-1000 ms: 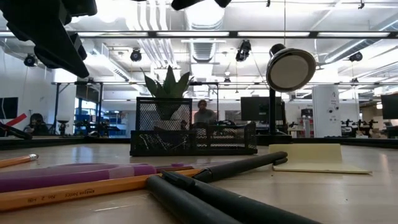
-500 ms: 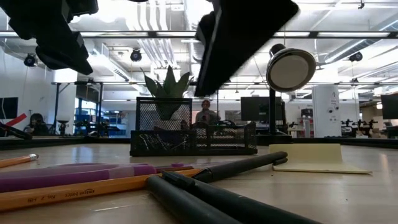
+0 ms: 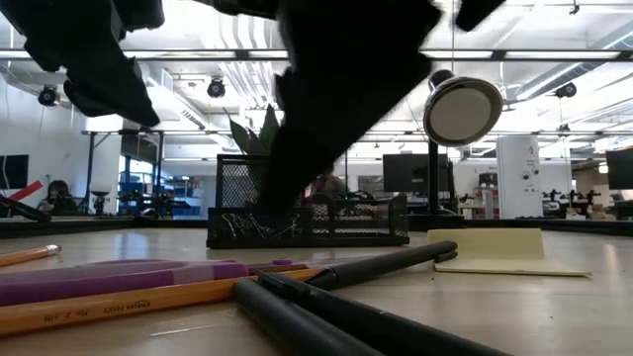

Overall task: Pick and place office supplies into organizer
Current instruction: Put the scissors into the desk organizer

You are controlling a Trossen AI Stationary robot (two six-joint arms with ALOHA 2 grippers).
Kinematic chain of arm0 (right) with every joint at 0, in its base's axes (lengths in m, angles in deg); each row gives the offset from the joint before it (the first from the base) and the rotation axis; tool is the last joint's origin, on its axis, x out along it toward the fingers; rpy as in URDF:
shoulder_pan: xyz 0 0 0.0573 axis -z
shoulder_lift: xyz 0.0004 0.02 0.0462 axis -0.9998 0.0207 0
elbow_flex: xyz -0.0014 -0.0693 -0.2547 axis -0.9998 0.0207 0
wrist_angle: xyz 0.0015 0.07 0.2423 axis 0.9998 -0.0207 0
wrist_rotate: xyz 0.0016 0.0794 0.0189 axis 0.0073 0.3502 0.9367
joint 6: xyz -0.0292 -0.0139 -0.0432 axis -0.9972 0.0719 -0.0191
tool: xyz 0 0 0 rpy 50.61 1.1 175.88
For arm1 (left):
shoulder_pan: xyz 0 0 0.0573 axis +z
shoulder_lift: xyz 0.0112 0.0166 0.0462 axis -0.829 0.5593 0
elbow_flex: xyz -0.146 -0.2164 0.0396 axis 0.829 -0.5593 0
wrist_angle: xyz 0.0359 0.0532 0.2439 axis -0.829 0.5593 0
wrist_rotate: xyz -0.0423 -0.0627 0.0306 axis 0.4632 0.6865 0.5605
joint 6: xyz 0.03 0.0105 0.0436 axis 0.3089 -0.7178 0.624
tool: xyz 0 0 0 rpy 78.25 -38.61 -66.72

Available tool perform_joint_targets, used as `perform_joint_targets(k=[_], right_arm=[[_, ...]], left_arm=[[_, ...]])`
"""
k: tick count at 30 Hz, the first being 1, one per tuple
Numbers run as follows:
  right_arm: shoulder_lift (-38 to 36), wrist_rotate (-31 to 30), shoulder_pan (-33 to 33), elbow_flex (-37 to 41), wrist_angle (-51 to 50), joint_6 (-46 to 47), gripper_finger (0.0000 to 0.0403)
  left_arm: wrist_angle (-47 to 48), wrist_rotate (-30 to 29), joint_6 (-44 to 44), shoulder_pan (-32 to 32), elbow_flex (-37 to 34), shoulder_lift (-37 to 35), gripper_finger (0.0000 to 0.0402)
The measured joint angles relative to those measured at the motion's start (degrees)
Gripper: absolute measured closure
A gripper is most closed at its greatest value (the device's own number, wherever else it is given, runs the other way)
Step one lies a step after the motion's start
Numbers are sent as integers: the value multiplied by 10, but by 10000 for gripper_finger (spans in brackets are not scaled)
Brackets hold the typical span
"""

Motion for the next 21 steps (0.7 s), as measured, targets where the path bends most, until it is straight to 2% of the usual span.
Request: perform_joint_targets(k=[5,9,21], right_arm=[[14,29,8,0,68,-83,237],[40,43,15,-5,137,-102,238],[86,55,42,-44,146,-111,238]], left_arm=[[-21,4,0,-7,8,26,285],[-14,4,0,-19,12,23,285],[-15,2,5,-30,7,-10,285]])
